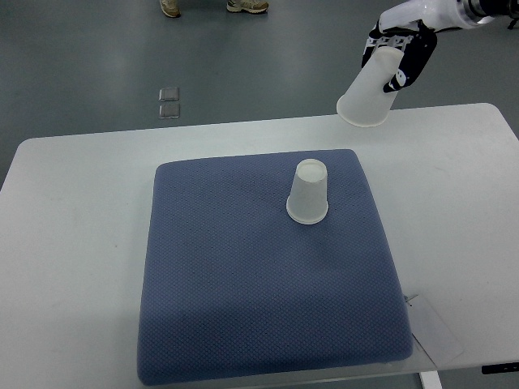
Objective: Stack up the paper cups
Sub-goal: 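Lift the cup with the right hand and carry it over the cup on the pad, then lower the held cup onto the cup on the pad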
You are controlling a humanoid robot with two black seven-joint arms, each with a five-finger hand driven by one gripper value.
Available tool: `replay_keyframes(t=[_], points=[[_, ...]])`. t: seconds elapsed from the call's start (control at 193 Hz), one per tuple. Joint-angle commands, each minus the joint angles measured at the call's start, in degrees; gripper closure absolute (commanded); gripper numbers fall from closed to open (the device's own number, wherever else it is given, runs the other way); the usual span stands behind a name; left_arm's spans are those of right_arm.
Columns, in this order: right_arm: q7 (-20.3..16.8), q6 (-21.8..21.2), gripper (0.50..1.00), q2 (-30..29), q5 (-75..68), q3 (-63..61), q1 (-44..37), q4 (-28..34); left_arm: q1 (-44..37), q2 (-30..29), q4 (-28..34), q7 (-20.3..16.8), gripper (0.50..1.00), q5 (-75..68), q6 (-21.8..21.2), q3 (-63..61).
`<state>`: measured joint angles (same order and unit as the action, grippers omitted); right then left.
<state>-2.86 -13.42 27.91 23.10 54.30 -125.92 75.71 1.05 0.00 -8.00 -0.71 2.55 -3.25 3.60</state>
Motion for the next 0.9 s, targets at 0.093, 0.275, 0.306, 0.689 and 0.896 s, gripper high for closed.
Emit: replay_keyframes(t=[0.093,0.275,0.306,0.689,0.896], points=[[0.2,0.6,0.826,-4.0,-1.2,-0.2,0.4,0.1,0.0,0.0,0.0,0.0,0.5,0.0,0.0,0.0],[0.3,1.3,0.826,-5.6,-1.2,-1.1,1.6,0.1,0.0,0.0,0.0,0.0,0.5,0.0,0.0,0.0],[0.3,1.3,0.826,-5.8,-1.2,-1.1,1.6,0.1,0.0,0.0,0.0,0.0,0.5,0.0,0.0,0.0],[0.3,1.4,0.824,-6.2,-1.7,-1.3,1.5,3.0,0.0,0.0,0.0,0.0,0.5,0.0,0.0,0.0],[0.3,1.4,0.824,-6.3,-2.7,-1.9,1.3,4.1,0.0,0.0,0.0,0.0,0.5,0.0,0.0,0.0]])
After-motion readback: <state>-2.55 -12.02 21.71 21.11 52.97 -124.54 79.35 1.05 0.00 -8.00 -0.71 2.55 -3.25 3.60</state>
